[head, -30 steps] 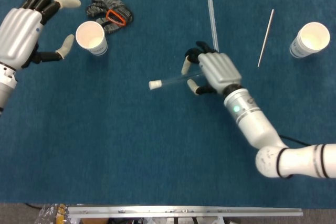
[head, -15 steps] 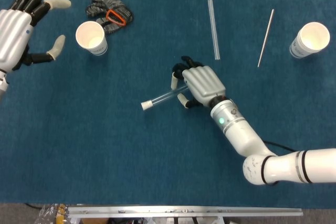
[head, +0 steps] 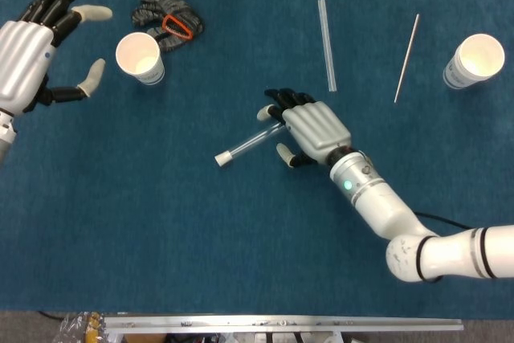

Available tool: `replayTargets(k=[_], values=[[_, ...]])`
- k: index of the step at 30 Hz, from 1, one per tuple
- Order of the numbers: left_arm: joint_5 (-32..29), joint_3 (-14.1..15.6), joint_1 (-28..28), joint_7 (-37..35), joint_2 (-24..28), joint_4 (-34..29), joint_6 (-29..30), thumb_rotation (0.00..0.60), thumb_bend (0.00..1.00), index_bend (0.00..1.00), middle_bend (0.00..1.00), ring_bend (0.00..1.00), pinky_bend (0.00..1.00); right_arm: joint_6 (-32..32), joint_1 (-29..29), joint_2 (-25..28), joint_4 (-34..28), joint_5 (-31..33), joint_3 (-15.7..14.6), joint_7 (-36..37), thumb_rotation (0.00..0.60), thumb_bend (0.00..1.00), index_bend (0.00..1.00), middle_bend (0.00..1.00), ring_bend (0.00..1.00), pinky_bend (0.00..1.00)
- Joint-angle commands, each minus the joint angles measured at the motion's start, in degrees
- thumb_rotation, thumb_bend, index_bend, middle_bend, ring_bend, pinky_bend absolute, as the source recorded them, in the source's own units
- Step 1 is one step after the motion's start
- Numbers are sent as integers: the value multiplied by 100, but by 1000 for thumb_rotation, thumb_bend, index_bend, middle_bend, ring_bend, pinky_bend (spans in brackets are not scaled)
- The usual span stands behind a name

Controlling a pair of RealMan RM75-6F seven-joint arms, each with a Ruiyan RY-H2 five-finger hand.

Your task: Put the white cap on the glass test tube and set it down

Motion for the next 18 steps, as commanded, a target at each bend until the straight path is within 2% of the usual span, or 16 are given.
replayTargets(k=[1,4,7,10,18], values=[[13,4,11,16,-5,16,35,416,429,229,62,0,44,58,-64,213,-228,-93,48,62,600,394,217,54,0,121],[5,25,46,53,12,56,73,418,429,229,62,0,44,247,-226,610,-645,-383,120,249,600,390,217,54,0,120],[14,63,102,195,17,136,145,473,429,230,62,0,44,595,-487,1103,-1090,-759,145,441,600,388,216,74,0,121],[7,119,174,389,20,206,212,486,429,232,63,0,44,867,-786,1701,-1618,-1111,109,647,600,388,224,111,1,121],[6,328,555,1203,152,133,619,482,429,232,72,0,44,1679,-1665,3308,-2791,-2102,-352,806,600,390,243,132,5,121]])
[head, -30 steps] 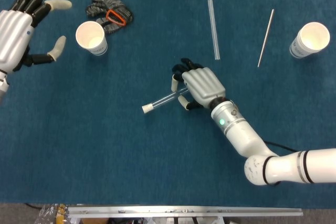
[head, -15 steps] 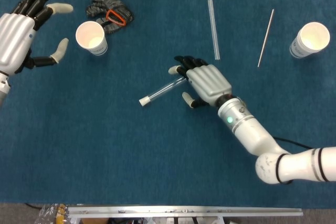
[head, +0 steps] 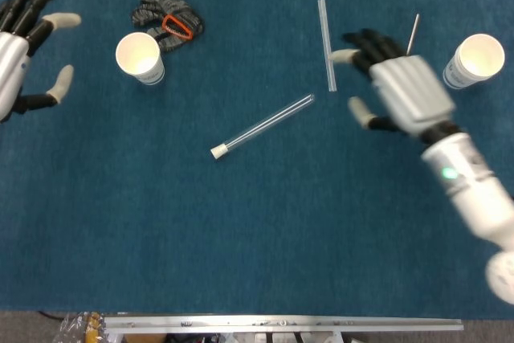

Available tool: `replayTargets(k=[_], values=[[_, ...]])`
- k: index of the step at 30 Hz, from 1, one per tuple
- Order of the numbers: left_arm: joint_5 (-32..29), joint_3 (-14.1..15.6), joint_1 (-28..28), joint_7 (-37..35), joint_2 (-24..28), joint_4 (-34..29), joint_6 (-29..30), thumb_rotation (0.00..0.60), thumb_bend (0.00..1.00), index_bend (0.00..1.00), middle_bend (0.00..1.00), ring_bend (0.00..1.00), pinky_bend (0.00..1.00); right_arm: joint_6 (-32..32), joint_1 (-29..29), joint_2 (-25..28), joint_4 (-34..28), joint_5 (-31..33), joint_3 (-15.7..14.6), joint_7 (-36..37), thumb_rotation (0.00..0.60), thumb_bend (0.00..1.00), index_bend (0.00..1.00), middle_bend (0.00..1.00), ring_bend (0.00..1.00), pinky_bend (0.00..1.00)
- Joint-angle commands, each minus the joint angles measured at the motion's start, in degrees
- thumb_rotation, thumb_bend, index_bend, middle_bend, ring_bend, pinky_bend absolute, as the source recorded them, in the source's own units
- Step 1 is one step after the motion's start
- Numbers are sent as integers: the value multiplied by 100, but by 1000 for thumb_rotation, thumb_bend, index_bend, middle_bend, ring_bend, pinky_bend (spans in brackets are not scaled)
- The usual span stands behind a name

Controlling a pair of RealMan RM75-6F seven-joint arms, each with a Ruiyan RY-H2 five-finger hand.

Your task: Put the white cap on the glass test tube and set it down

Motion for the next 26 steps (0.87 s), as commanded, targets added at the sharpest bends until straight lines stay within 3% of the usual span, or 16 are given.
replayTargets(k=[1,9,15,26], values=[[-40,125,246,341,104,-101,235,482,429,232,73,0,44,527,-599,855,-619,-602,-315,211,600,391,243,133,5,121],[-123,400,771,666,288,-239,603,486,429,239,79,0,43,1309,-1683,1963,-789,-1593,-946,892,600,392,243,133,5,121],[-86,576,1259,1046,323,-307,1157,478,429,244,82,0,44,1870,-2425,2372,-617,-2169,-1259,1610,600,392,243,133,5,121],[114,782,1848,1145,429,-566,1739,476,429,252,87,0,43,2291,-3121,2573,-359,-2574,-1345,2223,600,392,243,133,5,121]])
